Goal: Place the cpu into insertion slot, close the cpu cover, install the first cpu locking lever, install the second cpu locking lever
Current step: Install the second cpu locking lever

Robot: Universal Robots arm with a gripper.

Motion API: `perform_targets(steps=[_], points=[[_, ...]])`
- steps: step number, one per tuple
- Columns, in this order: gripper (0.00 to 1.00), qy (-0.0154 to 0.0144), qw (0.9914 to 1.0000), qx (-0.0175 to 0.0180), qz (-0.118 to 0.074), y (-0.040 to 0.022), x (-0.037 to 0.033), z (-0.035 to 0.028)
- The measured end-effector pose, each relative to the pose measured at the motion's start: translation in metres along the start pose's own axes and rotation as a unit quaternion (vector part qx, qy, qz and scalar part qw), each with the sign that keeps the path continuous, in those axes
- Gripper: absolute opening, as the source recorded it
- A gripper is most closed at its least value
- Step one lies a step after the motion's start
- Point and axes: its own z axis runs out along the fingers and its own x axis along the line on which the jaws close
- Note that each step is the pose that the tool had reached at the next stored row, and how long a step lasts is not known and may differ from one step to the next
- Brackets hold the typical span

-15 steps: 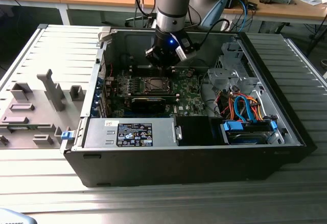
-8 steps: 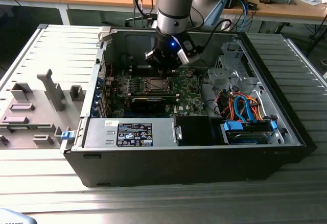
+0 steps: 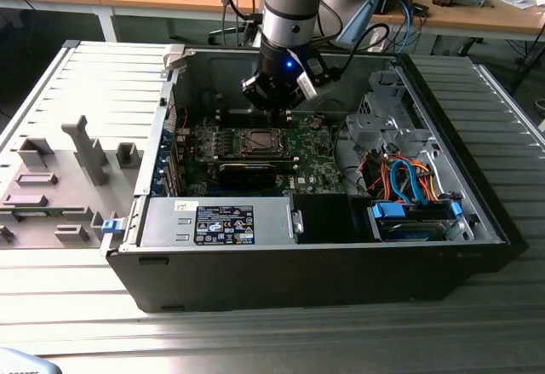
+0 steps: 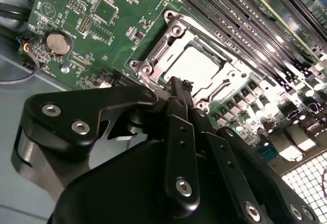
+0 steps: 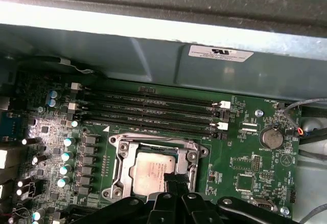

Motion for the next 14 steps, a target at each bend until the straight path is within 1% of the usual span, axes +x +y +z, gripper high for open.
perform_targets(steps=[5,12,14], points=[[0.11,0.0001,1.0,0.0,0.0,-0.0007,0.0001,-0.0004],[0.11,0.0,1.0,0.0,0.0,-0.0048,0.0006,-0.0005],[0.11,0.0,1.0,0.0,0.0,-0.0071,0.001,-0.0006]])
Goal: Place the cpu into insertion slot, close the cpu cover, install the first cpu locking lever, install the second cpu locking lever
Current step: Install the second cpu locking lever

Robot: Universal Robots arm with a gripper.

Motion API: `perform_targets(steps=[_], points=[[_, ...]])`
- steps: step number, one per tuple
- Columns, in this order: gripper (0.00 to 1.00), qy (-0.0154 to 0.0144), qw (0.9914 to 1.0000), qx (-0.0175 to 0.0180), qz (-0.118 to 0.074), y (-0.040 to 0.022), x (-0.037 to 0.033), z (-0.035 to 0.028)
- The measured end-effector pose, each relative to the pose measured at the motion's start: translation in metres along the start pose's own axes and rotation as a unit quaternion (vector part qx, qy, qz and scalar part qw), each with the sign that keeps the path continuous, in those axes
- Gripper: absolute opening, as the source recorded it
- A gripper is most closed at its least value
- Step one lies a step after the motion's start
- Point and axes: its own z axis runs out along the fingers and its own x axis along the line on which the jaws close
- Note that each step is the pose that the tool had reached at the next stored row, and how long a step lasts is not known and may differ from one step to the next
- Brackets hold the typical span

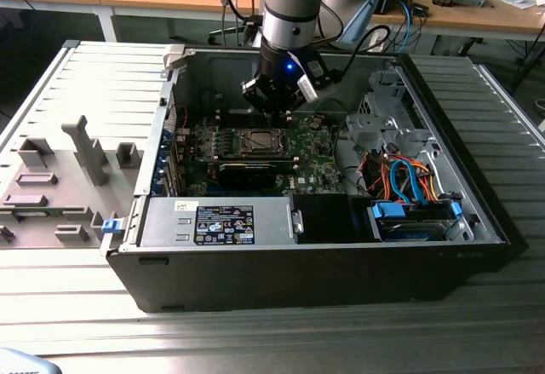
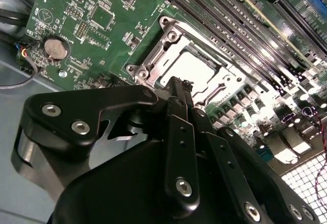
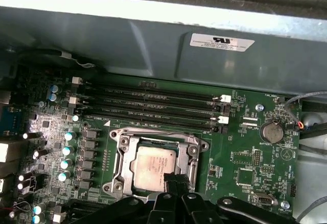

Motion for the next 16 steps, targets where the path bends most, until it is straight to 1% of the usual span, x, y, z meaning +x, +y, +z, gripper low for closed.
perform_targets(steps=[5,9,16], points=[[0.11,0.0,1.0,0.0,0.0,-0.0029,0.0002,-0.0001],[0.11,0.0,1.0,0.0001,0.0,-0.0039,0.0003,-0.0003],[0.11,0.0,1.0,0.0,0.0,-0.0047,0.0005,-0.0033]])
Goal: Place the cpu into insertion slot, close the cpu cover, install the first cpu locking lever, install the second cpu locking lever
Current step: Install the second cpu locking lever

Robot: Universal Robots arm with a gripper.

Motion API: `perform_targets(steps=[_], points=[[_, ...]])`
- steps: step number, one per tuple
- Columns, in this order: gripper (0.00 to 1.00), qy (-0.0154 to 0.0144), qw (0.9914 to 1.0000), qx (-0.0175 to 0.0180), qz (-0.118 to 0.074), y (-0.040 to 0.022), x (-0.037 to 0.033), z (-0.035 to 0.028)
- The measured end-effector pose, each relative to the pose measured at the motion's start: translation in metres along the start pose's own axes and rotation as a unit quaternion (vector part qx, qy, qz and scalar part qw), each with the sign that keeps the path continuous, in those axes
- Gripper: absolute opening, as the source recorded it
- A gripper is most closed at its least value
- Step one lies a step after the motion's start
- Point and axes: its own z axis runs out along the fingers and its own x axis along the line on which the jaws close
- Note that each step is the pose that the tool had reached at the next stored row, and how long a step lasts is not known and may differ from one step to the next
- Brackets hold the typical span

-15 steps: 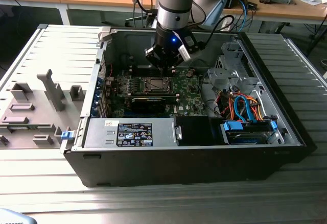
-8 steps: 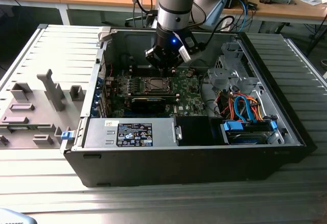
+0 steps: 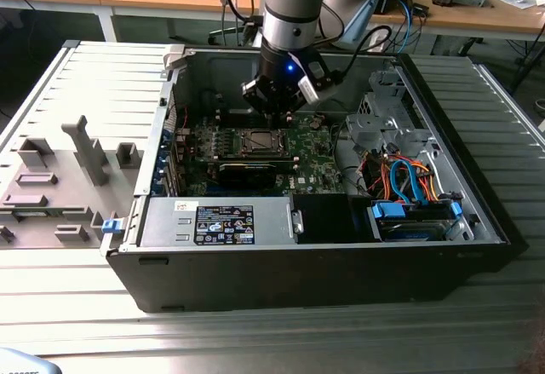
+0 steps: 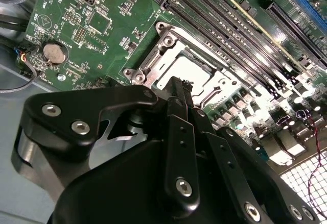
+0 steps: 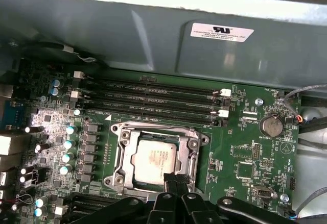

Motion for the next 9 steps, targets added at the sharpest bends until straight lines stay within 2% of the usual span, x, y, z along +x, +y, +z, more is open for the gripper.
perform_targets(steps=[9], points=[[0.11,0.0,1.0,-0.0001,0.0,-0.0041,0.0005,-0.0014]])
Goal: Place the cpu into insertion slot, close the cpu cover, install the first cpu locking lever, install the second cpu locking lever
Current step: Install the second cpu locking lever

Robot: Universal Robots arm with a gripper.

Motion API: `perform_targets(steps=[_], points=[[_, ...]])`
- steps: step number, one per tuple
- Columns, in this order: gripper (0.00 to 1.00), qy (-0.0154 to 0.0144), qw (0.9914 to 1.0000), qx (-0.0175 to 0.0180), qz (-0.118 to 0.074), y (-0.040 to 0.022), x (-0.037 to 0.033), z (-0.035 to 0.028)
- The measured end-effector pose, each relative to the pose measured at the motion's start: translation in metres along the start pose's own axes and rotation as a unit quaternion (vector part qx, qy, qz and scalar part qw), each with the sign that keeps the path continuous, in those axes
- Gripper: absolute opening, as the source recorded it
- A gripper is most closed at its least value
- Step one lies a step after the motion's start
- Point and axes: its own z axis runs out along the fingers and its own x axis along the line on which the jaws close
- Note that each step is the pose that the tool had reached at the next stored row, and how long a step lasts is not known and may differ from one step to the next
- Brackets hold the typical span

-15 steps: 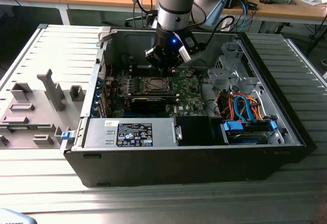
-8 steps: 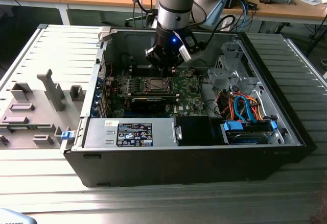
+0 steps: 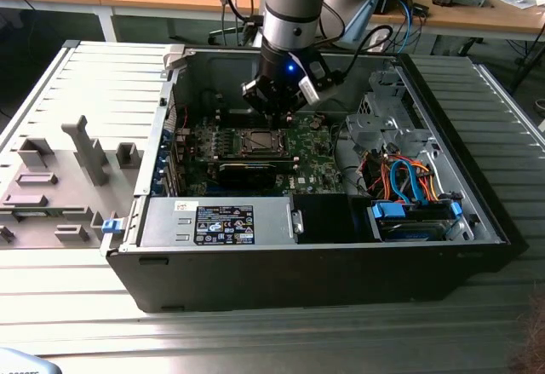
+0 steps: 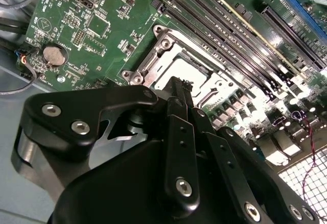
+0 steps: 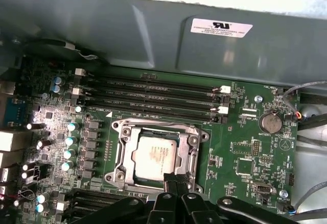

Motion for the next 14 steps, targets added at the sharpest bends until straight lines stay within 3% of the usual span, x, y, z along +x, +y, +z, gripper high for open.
perform_targets(steps=[14], points=[[0.11,0.0,1.0,0.0,0.0,-0.0032,-0.0001,-0.0003]])
